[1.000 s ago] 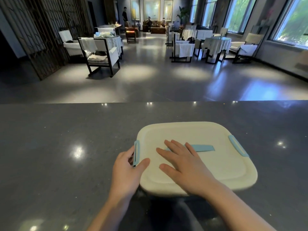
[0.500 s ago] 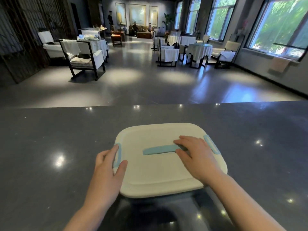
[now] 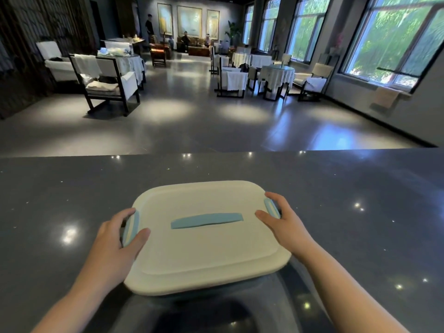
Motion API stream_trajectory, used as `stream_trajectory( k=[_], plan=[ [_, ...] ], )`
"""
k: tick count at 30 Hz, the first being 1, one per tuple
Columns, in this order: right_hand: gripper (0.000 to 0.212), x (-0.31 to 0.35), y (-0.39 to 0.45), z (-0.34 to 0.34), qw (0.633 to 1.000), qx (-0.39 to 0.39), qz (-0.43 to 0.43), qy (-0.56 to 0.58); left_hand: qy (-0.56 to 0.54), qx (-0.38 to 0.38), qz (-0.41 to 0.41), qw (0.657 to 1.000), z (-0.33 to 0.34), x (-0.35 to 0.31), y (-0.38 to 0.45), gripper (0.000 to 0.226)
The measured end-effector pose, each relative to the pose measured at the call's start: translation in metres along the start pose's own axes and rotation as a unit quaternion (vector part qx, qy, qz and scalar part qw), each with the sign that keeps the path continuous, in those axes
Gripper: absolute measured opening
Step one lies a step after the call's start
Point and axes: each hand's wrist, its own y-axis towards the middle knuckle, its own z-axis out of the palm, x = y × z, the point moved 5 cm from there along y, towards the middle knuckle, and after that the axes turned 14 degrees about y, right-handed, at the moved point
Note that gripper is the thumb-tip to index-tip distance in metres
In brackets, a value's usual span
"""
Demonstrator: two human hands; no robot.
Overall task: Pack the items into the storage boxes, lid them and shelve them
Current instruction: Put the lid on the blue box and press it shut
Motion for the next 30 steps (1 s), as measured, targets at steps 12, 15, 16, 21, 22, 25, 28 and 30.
stream_trajectory(
  k=[12,15,16,21,22,25,28,30],
  plan=[
    [0.053,-0.008,-0.075,-0.007,0.986,-0.126,0.092,0.062,-0.088,0.113,0.014,0.990,0.008,0.001,0.018,0.051],
    [0.057,-0.008,-0.133,-0.005,0.972,-0.194,0.108,0.077,-0.104,0.155,0.057,0.981,0.010,-0.006,0.013,0.056],
    [0.059,-0.009,-0.152,-0.005,0.966,-0.220,0.110,0.085,-0.109,0.166,0.071,0.978,0.012,-0.010,0.010,0.056],
    [0.064,-0.027,-0.253,-0.026,0.916,-0.367,0.114,0.114,-0.118,0.249,0.154,0.949,0.037,-0.055,-0.026,0.067],
    [0.063,-0.030,-0.278,-0.035,0.900,-0.405,0.111,0.113,-0.122,0.268,0.176,0.939,0.045,-0.070,-0.040,0.067],
    [0.061,-0.038,-0.359,-0.062,0.852,-0.501,0.111,0.107,-0.132,0.321,0.260,0.901,0.071,-0.119,-0.091,0.063],
    [0.061,-0.037,-0.440,-0.087,0.801,-0.578,0.110,0.108,-0.145,0.368,0.339,0.854,0.094,-0.169,-0.153,0.062],
    [0.060,-0.038,-0.496,-0.104,0.762,-0.630,0.107,0.107,-0.149,0.400,0.383,0.819,0.108,-0.203,-0.201,0.061]
  ],
)
